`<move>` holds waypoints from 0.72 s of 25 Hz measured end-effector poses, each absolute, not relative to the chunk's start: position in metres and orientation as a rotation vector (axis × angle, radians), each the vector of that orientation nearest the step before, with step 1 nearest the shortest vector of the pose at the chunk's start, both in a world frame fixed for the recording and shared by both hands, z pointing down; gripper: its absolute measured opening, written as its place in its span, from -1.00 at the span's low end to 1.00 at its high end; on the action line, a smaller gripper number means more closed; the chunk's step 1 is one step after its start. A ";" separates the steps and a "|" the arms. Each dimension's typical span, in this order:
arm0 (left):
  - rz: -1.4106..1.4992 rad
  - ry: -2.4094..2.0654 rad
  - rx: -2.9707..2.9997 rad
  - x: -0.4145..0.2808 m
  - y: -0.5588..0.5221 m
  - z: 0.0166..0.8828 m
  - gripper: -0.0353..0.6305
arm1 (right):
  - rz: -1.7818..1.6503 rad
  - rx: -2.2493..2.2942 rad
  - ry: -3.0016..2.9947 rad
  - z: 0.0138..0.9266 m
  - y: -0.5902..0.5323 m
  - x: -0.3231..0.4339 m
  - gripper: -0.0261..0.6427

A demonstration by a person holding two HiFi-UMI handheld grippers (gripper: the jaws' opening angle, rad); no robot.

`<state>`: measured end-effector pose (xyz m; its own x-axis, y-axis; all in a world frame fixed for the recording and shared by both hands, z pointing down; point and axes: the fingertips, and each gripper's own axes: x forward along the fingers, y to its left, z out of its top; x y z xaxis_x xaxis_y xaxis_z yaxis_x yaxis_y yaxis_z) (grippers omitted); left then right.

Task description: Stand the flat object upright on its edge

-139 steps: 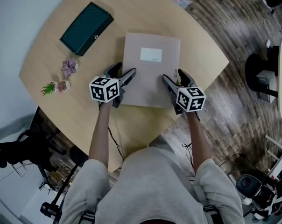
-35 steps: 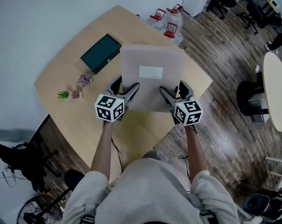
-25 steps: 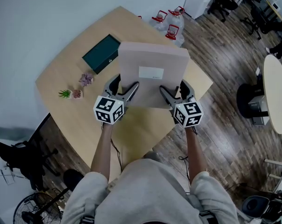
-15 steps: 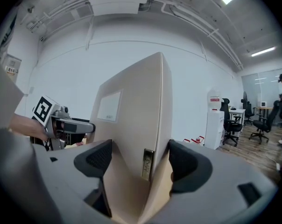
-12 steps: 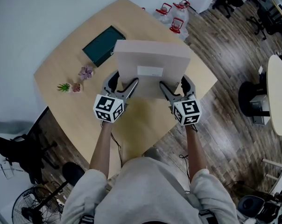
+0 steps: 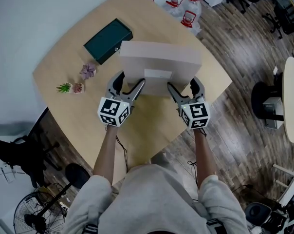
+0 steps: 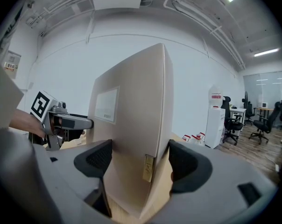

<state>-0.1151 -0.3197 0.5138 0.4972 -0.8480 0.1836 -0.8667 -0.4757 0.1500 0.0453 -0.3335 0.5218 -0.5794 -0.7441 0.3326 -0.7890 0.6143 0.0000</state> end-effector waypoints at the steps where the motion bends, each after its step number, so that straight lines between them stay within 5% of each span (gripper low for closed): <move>1: 0.122 -1.467 2.516 -0.115 -0.321 0.516 0.04 | 0.211 1.240 -2.538 0.525 -0.335 0.045 0.22; 18: 0.128 -1.487 2.538 -0.112 -0.322 0.536 0.04 | 0.125 1.242 -2.496 0.545 -0.340 0.049 0.22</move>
